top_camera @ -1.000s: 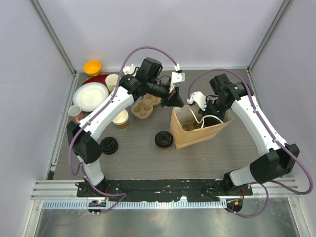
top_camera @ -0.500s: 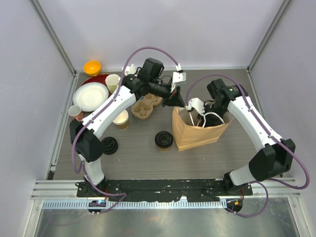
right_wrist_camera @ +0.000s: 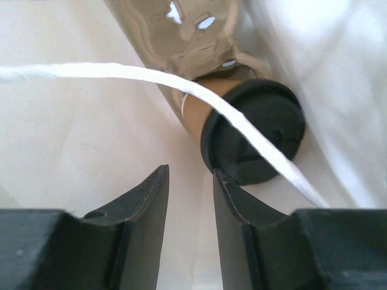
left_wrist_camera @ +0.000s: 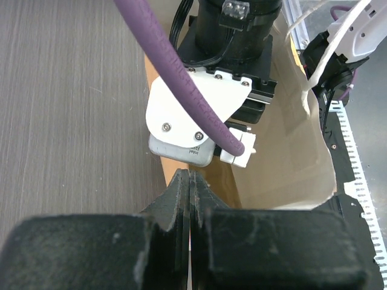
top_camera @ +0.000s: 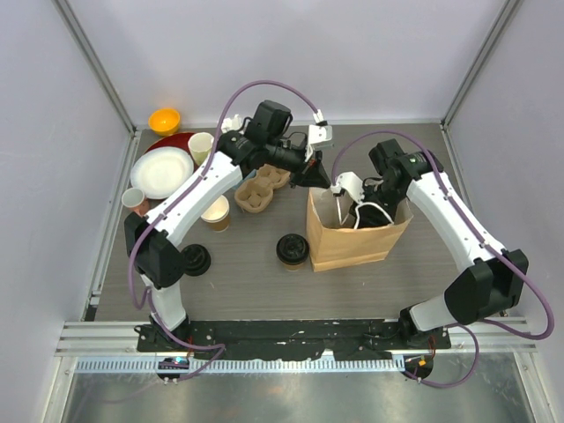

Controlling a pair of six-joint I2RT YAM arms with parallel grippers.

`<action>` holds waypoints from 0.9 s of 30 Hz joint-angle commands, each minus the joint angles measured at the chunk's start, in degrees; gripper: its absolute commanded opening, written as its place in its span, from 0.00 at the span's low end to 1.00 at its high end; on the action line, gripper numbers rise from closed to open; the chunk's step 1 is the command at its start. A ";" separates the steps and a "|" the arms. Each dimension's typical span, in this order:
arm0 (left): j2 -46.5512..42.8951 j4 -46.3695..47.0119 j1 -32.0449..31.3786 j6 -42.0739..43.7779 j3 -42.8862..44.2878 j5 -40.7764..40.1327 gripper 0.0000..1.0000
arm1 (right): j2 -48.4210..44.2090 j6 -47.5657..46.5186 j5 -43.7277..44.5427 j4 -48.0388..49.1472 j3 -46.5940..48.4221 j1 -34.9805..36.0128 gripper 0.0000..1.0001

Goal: Pack the takeout coffee

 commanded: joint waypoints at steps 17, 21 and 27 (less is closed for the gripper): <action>0.11 -0.84 0.27 -0.04 2.61 -3.56 0.00 | -10.80 13.16 -1.56 3.44 7.88 1.08 0.60; 0.02 -0.67 0.27 -1.27 2.96 -3.65 0.00 | -12.82 15.18 -3.15 7.58 5.52 1.07 0.61; -0.25 0.65 0.09 -5.31 3.49 -3.56 0.00 | -13.79 17.38 -6.31 9.87 4.80 1.16 0.61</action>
